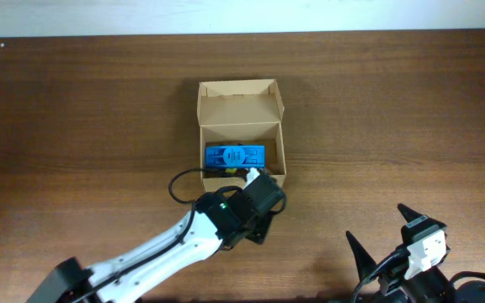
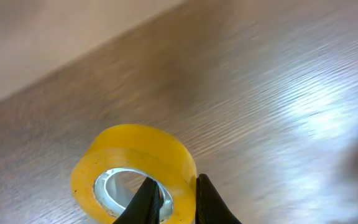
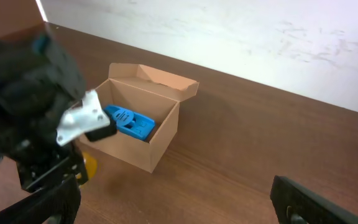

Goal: Pack container
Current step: 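Lift the tape roll into the box onto the duster and release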

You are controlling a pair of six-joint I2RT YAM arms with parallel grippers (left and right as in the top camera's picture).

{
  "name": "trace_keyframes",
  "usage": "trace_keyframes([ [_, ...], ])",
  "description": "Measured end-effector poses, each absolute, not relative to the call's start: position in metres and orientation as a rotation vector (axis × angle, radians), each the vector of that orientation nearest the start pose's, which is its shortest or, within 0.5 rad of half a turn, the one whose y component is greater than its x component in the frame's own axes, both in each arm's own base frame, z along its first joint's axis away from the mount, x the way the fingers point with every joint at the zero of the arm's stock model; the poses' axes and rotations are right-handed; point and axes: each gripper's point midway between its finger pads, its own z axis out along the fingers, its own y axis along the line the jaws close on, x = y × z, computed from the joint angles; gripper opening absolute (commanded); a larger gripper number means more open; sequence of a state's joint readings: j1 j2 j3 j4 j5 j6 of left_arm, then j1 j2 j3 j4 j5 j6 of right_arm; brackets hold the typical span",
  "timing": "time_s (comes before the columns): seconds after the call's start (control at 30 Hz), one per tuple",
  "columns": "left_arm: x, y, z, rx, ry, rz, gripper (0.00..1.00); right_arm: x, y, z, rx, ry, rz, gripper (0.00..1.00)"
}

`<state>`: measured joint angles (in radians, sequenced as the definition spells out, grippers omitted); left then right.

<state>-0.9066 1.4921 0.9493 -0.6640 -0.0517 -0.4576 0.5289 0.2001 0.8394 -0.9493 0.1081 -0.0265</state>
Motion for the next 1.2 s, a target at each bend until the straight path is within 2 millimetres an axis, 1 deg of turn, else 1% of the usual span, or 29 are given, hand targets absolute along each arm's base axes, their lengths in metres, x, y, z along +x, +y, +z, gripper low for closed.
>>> trace_keyframes([
  [0.1, 0.223, -0.269, 0.107, 0.578, 2.657, -0.345, 0.10, 0.143, 0.062, 0.286, -0.445, 1.833, 0.244, 0.99],
  [0.17, 0.239, -0.281, 0.135, 0.540, 2.579, -0.371, 0.11, 0.143, 0.062, 0.286, -0.445, 1.833, 0.244, 0.99],
  [0.2, 0.246, -0.283, 0.144, 0.522, 2.552, -0.369, 0.11, 0.143, 0.062, 0.286, -0.445, 1.833, 0.243, 0.99],
  [0.23, 0.256, -0.285, 0.159, 0.494, 2.513, -0.368, 0.11, 0.143, 0.062, 0.286, -0.445, 1.833, 0.243, 0.99],
  [0.3, 0.272, -0.284, 0.179, 0.438, 2.459, -0.363, 0.13, 0.143, 0.062, 0.286, -0.445, 1.833, 0.243, 0.99],
  [0.37, 0.295, -0.281, 0.201, 0.359, 2.408, -0.355, 0.13, 0.143, 0.062, 0.286, -0.445, 1.832, 0.243, 0.99],
  [0.43, 0.318, -0.275, 0.212, 0.282, 2.384, -0.336, 0.14, 0.143, 0.062, 0.286, -0.445, 1.833, 0.244, 0.99],
  [0.47, 0.330, -0.270, 0.211, 0.238, 2.382, -0.318, 0.13, 0.143, 0.062, 0.286, -0.445, 1.833, 0.243, 0.99],
  [0.5, 0.340, -0.265, 0.206, 0.200, 2.396, -0.297, 0.14, 0.143, 0.062, 0.286, -0.444, 1.833, 0.244, 0.99],
  [0.57, 0.355, -0.257, 0.187, 0.137, 2.437, -0.256, 0.14, 0.143, 0.062, 0.286, -0.445, 1.833, 0.243, 0.99],
  [0.6, 0.364, -0.251, 0.167, 0.096, 2.479, -0.221, 0.14, 0.143, 0.062, 0.286, -0.445, 1.833, 0.243, 0.99],
  [0.63, 0.369, -0.247, 0.148, 0.073, 2.522, -0.193, 0.14, 0.143, 0.062, 0.286, -0.445, 1.833, 0.243, 0.99],
  [0.73, 0.373, -0.243, 0.111, 0.042, 2.614, -0.166, 0.13, 0.143, 0.062, 0.286, -0.444, 1.833, 0.244, 0.99],
  [0.77, 0.373, -0.243, 0.098, 0.039, 2.648, -0.166, 0.15, 0.143, 0.062, 0.286, -0.445, 1.833, 0.244, 0.99],
  [0.83, 0.372, -0.243, 0.088, 0.037, 2.676, -0.169, 0.20, 0.143, 0.062, 0.286, -0.445, 1.833, 0.243, 0.99],
  [0.87, 0.371, -0.244, 0.085, 0.037, 2.685, -0.170, 0.27, 0.143, 0.062, 0.286, -0.445, 1.833, 0.244, 0.99],
  [0.9, 0.370, -0.246, 0.078, 0.036, 2.705, -0.176, 0.32, 0.143, 0.062, 0.286, -0.445, 1.833, 0.243, 0.99],
  [0.93, 0.369, -0.246, 0.075, 0.035, 2.713, -0.177, 0.36, 0.143, 0.062, 0.286, -0.445, 1.833, 0.243, 0.99],
  [1.13, 0.367, -0.248, 0.071, 0.032, 2.730, -0.189, 0.64, 0.143, 0.062, 0.286, -0.445, 1.833, 0.243, 0.99],
  [1.2, 0.367, -0.249, 0.071, 0.033, 2.733, -0.197, 0.64, 0.143, 0.062, 0.286, -0.445, 1.833, 0.244, 0.99],
])
